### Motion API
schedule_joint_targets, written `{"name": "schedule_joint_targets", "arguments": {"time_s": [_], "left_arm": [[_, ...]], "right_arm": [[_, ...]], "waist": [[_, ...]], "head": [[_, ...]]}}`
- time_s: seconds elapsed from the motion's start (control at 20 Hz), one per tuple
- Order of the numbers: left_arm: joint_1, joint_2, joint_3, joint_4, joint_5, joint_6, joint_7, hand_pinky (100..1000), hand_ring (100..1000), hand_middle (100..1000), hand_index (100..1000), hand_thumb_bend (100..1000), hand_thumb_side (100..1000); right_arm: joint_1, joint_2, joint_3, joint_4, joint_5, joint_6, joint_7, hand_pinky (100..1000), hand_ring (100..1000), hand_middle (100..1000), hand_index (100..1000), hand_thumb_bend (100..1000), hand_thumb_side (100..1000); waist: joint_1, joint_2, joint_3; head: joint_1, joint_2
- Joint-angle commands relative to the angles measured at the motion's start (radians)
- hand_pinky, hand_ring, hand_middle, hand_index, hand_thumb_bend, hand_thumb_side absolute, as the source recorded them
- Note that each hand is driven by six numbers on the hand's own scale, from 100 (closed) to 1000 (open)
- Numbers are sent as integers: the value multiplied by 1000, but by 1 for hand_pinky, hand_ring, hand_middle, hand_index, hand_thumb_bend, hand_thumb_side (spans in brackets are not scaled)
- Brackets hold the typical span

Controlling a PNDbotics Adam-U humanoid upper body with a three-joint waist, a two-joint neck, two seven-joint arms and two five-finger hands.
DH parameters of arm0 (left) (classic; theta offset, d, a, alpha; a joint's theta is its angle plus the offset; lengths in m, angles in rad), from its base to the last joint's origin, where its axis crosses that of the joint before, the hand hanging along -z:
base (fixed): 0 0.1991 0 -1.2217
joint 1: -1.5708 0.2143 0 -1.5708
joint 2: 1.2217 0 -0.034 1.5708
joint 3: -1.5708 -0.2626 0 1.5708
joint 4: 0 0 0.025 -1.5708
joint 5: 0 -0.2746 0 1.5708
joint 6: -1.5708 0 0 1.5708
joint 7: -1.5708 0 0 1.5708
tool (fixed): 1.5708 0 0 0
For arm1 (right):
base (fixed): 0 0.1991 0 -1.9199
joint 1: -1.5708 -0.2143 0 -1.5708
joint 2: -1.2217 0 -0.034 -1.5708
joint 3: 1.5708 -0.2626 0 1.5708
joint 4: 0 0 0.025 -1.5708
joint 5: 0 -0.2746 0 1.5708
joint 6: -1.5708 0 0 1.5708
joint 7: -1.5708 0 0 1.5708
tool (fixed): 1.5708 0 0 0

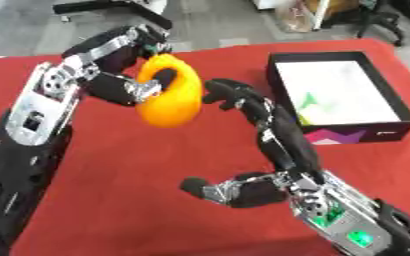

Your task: Pick up the objects with one hand, pass them to the other hand, and then place them into the box on the other side of the table.

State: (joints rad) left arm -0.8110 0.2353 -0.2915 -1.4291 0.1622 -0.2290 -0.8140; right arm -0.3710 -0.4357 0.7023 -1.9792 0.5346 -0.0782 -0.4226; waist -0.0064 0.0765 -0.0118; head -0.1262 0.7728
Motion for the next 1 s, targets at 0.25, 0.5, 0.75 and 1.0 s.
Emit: {"name": "schedule_joint_targets", "arguments": {"time_s": [0.25, 0.5, 0.75, 1.0], "left_arm": [[4, 11, -21, -48, 47, 23, -87, 585, 388, 295, 393, 100, 298], [36, 39, -7, -49, 45, 28, -93, 588, 394, 296, 393, 100, 294], [34, 44, 3, -56, 58, 34, -93, 588, 395, 296, 393, 100, 300], [30, 40, 1, -63, 69, 45, -93, 588, 395, 296, 392, 100, 301]], "right_arm": [[-14, -18, -6, -21, 42, 41, -22, 668, 885, 725, 914, 575, 454], [-19, -15, -32, -21, 235, 115, -1, 719, 859, 752, 904, 510, 481], [-29, -9, -37, -21, 423, 149, 54, 752, 847, 772, 901, 471, 497], [-28, -7, -28, -21, 516, 169, 94, 785, 845, 782, 901, 457, 499]], "waist": [[-4, -9, 2], [-3, -9, 2], [-4, -10, 5], [-6, -11, 7]], "head": [[-30, -3], [-22, -3], [-6, -3], [-6, -3]]}}
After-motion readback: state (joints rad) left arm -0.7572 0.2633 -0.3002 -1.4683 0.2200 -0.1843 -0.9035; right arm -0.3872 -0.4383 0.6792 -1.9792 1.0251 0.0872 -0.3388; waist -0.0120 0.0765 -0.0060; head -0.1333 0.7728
